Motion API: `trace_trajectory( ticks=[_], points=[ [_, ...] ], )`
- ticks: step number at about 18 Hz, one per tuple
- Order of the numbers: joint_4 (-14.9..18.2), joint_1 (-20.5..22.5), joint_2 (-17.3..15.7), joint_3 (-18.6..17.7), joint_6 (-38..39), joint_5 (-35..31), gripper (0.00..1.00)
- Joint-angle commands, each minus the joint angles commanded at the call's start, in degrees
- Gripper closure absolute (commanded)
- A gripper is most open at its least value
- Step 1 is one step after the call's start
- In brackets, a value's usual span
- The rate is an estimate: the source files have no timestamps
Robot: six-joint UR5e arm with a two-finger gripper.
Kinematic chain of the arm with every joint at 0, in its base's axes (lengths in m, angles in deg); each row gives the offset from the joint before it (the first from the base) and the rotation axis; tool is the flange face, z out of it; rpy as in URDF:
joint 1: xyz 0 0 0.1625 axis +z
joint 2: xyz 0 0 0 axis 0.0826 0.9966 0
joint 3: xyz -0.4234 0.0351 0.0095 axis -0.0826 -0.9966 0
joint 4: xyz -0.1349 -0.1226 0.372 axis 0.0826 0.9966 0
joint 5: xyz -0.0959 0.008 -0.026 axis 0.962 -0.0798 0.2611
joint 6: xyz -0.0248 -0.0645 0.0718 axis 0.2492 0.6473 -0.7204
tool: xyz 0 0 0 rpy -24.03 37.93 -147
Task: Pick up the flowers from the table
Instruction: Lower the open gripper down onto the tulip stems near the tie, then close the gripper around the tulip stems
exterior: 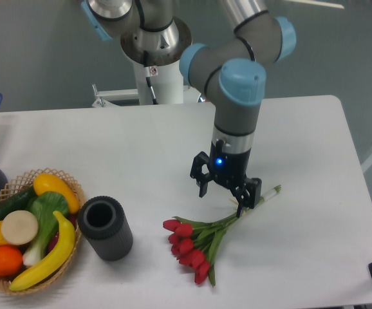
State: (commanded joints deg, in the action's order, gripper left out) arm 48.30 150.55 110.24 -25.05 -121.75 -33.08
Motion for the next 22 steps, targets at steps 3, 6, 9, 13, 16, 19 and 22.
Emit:
trace_trajectory(
  ticks=[3,6,9,13,16,19,22],
  points=[
    [4.52,-0.53,0.8,1.42,-3.7,-1.54,0.0],
    [4.52,-0.44,2.38,1.51,-6.52,-1.27,0.0],
    [4.43,-0.18,3.52,1.42,-8.63,-0.65,0.0],
    [1.19,-0.09,5.81,0.63,-8.11,-0.56,0.0],
    [0.83,-0.18,6.86,0.19,-7.67,-0.04,0.0],
    [-0.66,-0.18,7.74,0.37,-7.23,-0.04,0.0],
    [-1.63,-0.18,8.62,0.89,-7.05,-0.12,0.0]
  ],
)
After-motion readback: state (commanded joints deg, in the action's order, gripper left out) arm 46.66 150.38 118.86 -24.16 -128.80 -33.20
